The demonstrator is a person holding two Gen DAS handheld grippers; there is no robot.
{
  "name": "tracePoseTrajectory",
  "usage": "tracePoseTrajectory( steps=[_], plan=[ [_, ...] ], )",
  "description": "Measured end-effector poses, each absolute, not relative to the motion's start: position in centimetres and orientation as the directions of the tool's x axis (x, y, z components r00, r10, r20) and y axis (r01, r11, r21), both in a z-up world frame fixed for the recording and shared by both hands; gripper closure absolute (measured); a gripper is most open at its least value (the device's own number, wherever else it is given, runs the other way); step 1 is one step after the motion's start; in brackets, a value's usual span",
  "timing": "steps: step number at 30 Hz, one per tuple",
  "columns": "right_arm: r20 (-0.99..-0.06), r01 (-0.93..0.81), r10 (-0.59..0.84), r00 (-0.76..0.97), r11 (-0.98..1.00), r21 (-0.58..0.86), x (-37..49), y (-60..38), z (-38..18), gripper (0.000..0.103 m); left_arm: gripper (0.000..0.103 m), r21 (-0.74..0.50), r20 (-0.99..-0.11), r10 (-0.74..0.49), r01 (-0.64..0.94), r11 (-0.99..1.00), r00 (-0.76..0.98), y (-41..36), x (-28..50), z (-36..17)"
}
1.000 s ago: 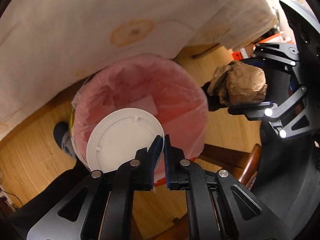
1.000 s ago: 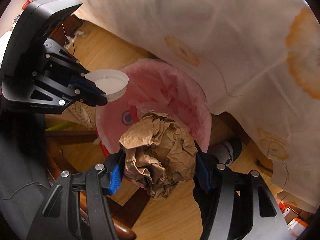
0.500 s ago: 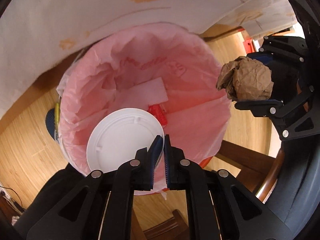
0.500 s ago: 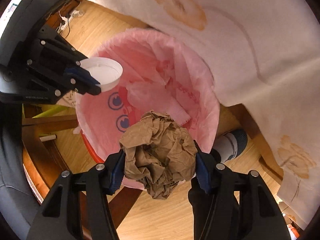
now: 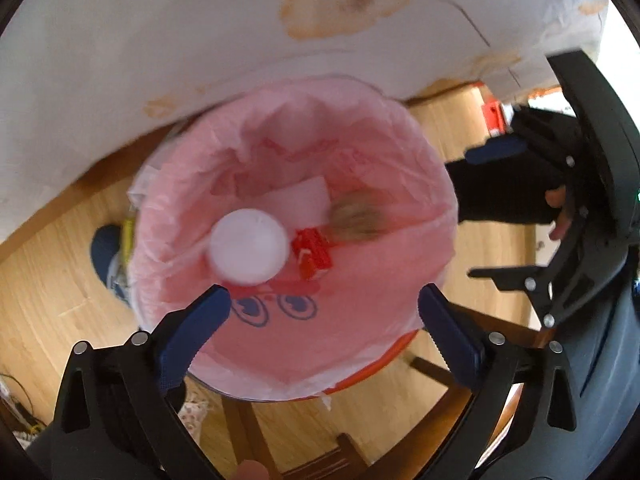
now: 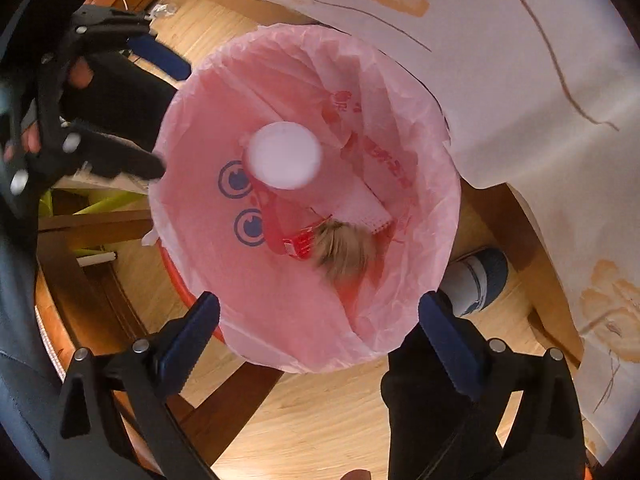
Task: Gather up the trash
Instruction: 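Open both tools to drop the lid and paper into the pink bin, then lift both tools from the bin back over the bed, then grasp the blue snack bag with the left tool while the right tool grasps the silver blister pack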
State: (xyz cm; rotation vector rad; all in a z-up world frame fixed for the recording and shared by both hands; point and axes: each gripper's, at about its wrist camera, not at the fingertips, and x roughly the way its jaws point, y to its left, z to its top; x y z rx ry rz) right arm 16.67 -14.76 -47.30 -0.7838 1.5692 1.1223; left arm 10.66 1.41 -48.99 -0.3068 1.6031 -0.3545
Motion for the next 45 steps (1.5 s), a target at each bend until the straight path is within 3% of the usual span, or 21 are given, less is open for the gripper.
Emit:
tracePoseTrajectory(
  steps=[6, 26, 36, 45],
  plan=[
    [-0.966, -0.896, 0.092, -0.241, 0.361, 0.258, 17.0, -14.9, -45.1, 0.005, 0.006, -0.396, -0.918, -0.396, 0.009, 0.918, -0.006, 2.0, 10.6, -47.3],
    [-0.897, -0.869, 0.422, -0.130, 0.388, 0.308, 22.2, -15.4, -27.6, 0.005, 0.006, -0.362, -0.853, -0.367, 0.086, 0.928, 0.372, 8.6, 12.7, -26.0],
    [-0.837, -0.830, 0.531, 0.129, 0.520, 0.202, 30.6, -16.3, -20.9, 0.005, 0.006, -0.238, -0.812, -0.246, 0.084, 0.968, 0.529, 10.9, 22.1, -18.7],
    [-0.783, -0.759, 0.532, 0.323, 0.639, 0.121, 40.2, -16.4, -19.1, 0.005, 0.006, -0.121, -0.796, -0.093, -0.007, 0.993, 0.598, 15.2, 33.3, -18.2]
  ],
)
